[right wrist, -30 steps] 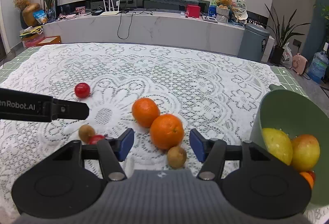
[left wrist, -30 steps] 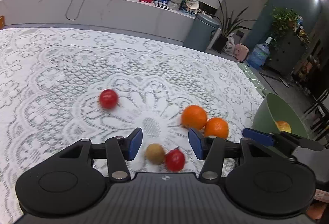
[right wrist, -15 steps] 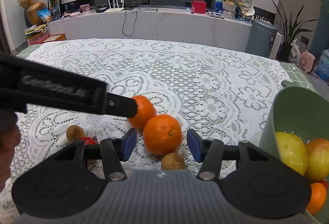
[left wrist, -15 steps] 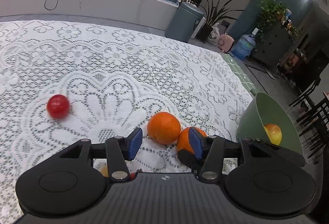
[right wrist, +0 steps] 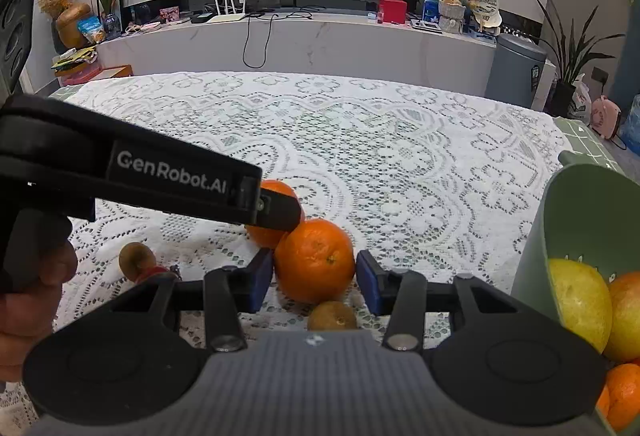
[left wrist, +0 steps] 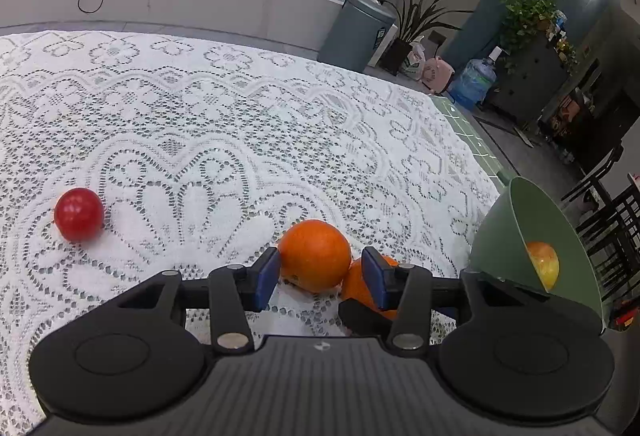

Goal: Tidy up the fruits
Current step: 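Close the right gripper on an orange while the left gripper closes on another orange, then carry the orange over the colander with the right gripper while the left gripper carries its orange there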

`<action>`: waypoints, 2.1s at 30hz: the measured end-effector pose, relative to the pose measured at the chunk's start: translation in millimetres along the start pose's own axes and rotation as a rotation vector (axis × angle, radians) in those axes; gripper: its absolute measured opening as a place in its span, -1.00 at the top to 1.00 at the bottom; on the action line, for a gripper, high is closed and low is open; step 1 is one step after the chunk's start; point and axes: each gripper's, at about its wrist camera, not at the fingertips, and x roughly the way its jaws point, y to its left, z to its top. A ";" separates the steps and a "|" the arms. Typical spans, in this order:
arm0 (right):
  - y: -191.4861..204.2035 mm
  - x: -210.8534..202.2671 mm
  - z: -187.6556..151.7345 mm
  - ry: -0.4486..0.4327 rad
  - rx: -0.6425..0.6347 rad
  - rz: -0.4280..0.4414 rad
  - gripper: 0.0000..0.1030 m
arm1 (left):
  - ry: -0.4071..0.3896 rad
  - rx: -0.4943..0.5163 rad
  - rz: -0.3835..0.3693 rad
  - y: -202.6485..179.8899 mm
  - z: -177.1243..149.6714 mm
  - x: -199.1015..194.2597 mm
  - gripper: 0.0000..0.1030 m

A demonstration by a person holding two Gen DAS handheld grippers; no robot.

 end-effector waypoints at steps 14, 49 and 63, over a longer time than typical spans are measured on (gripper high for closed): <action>-3.5 5.5 1.8 0.002 0.025 0.004 0.20 | -0.001 -0.076 -0.023 12.5 6.5 8.5 0.08; -2.7 -116.7 3.4 -0.128 0.002 0.019 0.22 | -0.177 -0.068 0.010 -27.4 -7.2 -100.5 0.12; -48.7 -172.9 -16.3 -0.198 0.055 -0.036 0.22 | -0.188 0.044 -0.050 -90.1 -14.6 -111.0 0.12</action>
